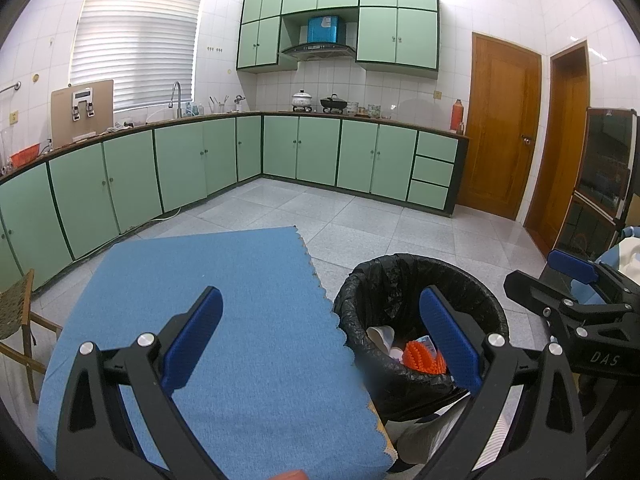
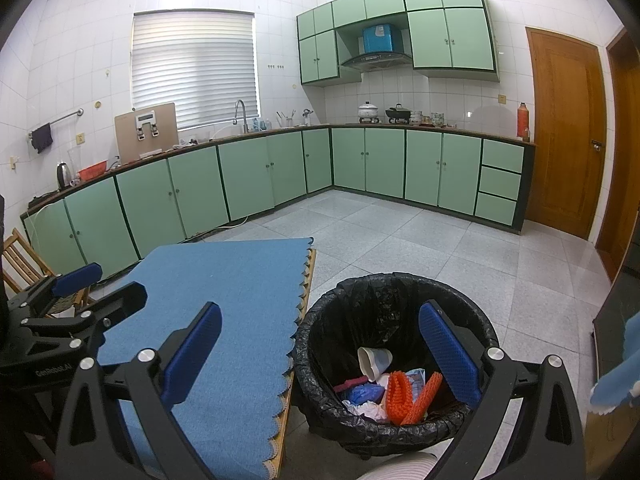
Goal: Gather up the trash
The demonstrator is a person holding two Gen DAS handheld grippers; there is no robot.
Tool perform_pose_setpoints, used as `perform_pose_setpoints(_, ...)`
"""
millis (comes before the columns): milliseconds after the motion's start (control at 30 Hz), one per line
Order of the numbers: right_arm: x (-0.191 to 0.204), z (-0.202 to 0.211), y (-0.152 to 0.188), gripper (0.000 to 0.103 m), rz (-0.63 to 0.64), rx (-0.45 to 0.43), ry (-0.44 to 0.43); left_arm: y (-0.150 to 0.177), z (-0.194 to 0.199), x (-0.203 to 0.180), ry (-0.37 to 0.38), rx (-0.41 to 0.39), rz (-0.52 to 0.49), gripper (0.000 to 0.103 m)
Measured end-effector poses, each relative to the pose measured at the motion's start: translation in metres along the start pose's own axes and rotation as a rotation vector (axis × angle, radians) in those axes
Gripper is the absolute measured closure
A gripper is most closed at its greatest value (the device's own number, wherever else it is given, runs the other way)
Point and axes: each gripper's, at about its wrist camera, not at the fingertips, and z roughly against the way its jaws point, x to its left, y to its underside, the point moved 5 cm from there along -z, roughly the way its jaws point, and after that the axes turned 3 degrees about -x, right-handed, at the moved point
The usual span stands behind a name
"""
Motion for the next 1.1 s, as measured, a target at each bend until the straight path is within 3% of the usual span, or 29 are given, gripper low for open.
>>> perform_pose_setpoints(1100,-0.006,-0.004,0.003,0.006,-0.001,0.006,-0.003,0.006,-0.003,-0.005,-0.008,0.009,-0.001,0.007)
